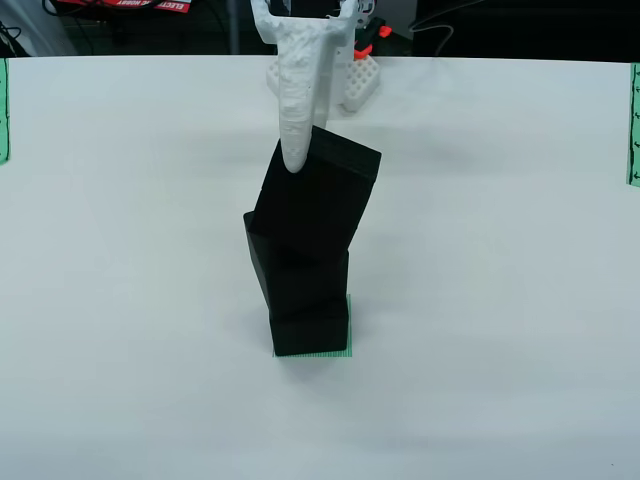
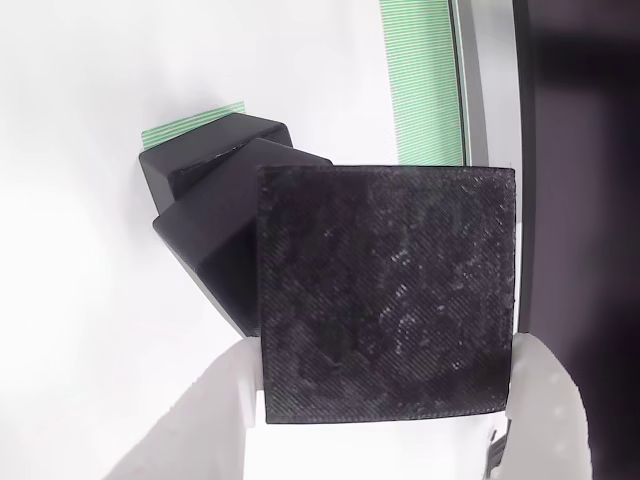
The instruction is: Stack 3 Blocks on the chosen place.
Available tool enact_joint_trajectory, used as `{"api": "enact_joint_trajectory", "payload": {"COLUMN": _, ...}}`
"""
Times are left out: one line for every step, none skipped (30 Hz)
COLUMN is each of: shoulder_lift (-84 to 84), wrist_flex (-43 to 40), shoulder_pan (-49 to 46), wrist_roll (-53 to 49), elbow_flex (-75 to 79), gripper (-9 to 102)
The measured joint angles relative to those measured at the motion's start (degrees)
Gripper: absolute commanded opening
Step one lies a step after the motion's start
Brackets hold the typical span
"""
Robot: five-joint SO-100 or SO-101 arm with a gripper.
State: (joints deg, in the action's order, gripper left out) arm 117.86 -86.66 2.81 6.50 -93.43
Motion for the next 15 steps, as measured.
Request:
{"api": "enact_joint_trajectory", "payload": {"shoulder_lift": 0.0, "wrist_flex": 0.0, "shoulder_pan": 0.0, "wrist_roll": 0.0, "elbow_flex": -0.1, "gripper": 27}}
{"api": "enact_joint_trajectory", "payload": {"shoulder_lift": 0.0, "wrist_flex": 0.0, "shoulder_pan": 0.0, "wrist_roll": 0.0, "elbow_flex": -0.1, "gripper": 27}}
{"api": "enact_joint_trajectory", "payload": {"shoulder_lift": 0.0, "wrist_flex": 0.0, "shoulder_pan": 0.0, "wrist_roll": 0.0, "elbow_flex": -0.1, "gripper": 28}}
{"api": "enact_joint_trajectory", "payload": {"shoulder_lift": 0.0, "wrist_flex": 0.0, "shoulder_pan": 0.0, "wrist_roll": 0.0, "elbow_flex": -0.2, "gripper": 28}}
{"api": "enact_joint_trajectory", "payload": {"shoulder_lift": 0.0, "wrist_flex": 0.0, "shoulder_pan": 0.0, "wrist_roll": 0.0, "elbow_flex": -0.2, "gripper": 29}}
{"api": "enact_joint_trajectory", "payload": {"shoulder_lift": 0.0, "wrist_flex": 0.0, "shoulder_pan": 0.0, "wrist_roll": 0.0, "elbow_flex": -0.2, "gripper": 29}}
{"api": "enact_joint_trajectory", "payload": {"shoulder_lift": 0.0, "wrist_flex": 0.0, "shoulder_pan": 0.0, "wrist_roll": 0.0, "elbow_flex": -0.2, "gripper": 29}}
{"api": "enact_joint_trajectory", "payload": {"shoulder_lift": 0.0, "wrist_flex": 0.0, "shoulder_pan": 0.0, "wrist_roll": 0.0, "elbow_flex": -0.3, "gripper": 29}}
{"api": "enact_joint_trajectory", "payload": {"shoulder_lift": 0.0, "wrist_flex": 0.0, "shoulder_pan": -0.2, "wrist_roll": 0.0, "elbow_flex": -0.4, "gripper": 29}}
{"api": "enact_joint_trajectory", "payload": {"shoulder_lift": 0.0, "wrist_flex": 0.0, "shoulder_pan": -0.4, "wrist_roll": 0.0, "elbow_flex": -0.4, "gripper": 29}}
{"api": "enact_joint_trajectory", "payload": {"shoulder_lift": 0.0, "wrist_flex": 0.0, "shoulder_pan": -0.5, "wrist_roll": 0.0, "elbow_flex": -0.4, "gripper": 29}}
{"api": "enact_joint_trajectory", "payload": {"shoulder_lift": 0.0, "wrist_flex": 0.0, "shoulder_pan": -0.7, "wrist_roll": 0.0, "elbow_flex": -0.4, "gripper": 29}}
{"api": "enact_joint_trajectory", "payload": {"shoulder_lift": 0.0, "wrist_flex": 0.0, "shoulder_pan": -0.7, "wrist_roll": 0.0, "elbow_flex": -0.4, "gripper": 29}}
{"api": "enact_joint_trajectory", "payload": {"shoulder_lift": 0.0, "wrist_flex": 0.0, "shoulder_pan": -0.7, "wrist_roll": 0.0, "elbow_flex": -0.4, "gripper": 29}}
{"api": "enact_joint_trajectory", "payload": {"shoulder_lift": 0.0, "wrist_flex": 0.0, "shoulder_pan": -0.6, "wrist_roll": 0.0, "elbow_flex": -0.4, "gripper": 29}}
